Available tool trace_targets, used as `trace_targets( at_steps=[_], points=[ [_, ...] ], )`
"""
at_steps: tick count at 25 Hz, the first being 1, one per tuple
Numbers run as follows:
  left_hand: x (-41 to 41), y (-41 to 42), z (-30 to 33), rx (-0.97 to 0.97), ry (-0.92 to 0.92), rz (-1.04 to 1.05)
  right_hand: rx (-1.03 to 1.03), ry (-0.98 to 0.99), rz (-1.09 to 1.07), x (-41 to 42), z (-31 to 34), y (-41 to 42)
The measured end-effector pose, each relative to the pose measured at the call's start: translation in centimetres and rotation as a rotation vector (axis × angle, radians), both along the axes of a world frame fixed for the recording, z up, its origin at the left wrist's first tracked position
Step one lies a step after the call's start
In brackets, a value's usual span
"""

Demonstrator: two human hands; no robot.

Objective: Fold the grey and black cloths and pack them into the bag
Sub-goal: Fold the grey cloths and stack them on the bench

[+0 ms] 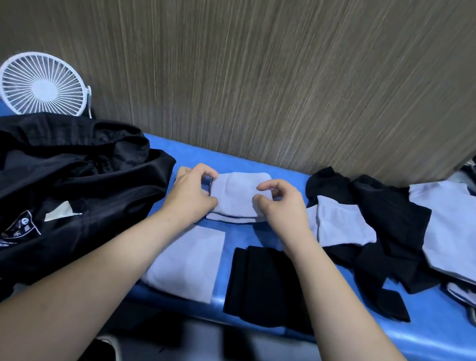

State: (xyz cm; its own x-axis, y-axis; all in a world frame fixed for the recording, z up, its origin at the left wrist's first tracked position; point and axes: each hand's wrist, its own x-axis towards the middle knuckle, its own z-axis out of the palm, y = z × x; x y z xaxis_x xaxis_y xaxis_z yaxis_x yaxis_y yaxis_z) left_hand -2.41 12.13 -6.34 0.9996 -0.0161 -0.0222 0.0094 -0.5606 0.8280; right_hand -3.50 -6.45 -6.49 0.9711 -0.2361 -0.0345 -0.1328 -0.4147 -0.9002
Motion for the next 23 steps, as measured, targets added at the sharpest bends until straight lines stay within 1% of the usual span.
trace_targets(
  at_steps=[2, 3, 6, 7, 9, 12, 14, 15, 16, 18, 20, 22, 23],
  points=[
    [0.0, -0.1, 0.3, 0.073, 0.055, -0.031, 0.158, 0.080, 0.036, -0.6, 0.6, -0.2],
    [0.1, -0.2, 0.4, 0.098, 0.071, -0.054, 0.201, 0.098, 0.063, -0.8, 0.9, -0.2],
    [0.2, -0.2, 0.6, 0.042, 0.094, -0.082, 0.277, 0.049, 0.133, -1.3, 1.6, 0.0],
    [0.1, -0.2, 0.8, -0.008, 0.094, -0.085, 0.313, 0.030, 0.151, -1.5, 2.0, 0.1],
    [-0.3, -0.5, 1.6, -0.167, 0.126, -0.085, 0.395, -0.005, 0.180, -2.3, 2.7, 0.3],
    [-1.5, -0.6, 3.3, -0.403, 0.248, -0.085, 0.505, -0.076, 0.223, -3.7, 4.1, 0.4],
    [-2.3, -0.1, 4.1, -0.594, 0.325, -0.154, 0.555, -0.107, 0.233, -4.7, 4.7, 0.2],
    [-2.8, 0.3, 4.4, -0.694, 0.341, -0.199, 0.552, -0.114, 0.230, -5.3, 5.0, 0.1],
    [-3.4, 0.7, 4.7, -0.749, 0.339, -0.233, 0.537, -0.117, 0.227, -5.9, 5.2, 0.1],
    [-4.7, 1.6, 5.2, -0.739, 0.339, -0.279, 0.551, -0.124, 0.237, -7.1, 5.7, 0.1],
    [-6.2, 2.3, 5.7, -0.732, 0.397, -0.319, 0.651, -0.134, 0.276, -8.4, 6.5, 0.6],
    [-7.5, 2.8, 5.8, -0.804, 0.477, -0.397, 0.760, -0.135, 0.335, -9.6, 7.0, 1.4],
    [-8.3, 3.0, 6.1, -0.848, 0.482, -0.406, 0.793, -0.137, 0.362, -10.4, 7.3, 1.8]
  ],
)
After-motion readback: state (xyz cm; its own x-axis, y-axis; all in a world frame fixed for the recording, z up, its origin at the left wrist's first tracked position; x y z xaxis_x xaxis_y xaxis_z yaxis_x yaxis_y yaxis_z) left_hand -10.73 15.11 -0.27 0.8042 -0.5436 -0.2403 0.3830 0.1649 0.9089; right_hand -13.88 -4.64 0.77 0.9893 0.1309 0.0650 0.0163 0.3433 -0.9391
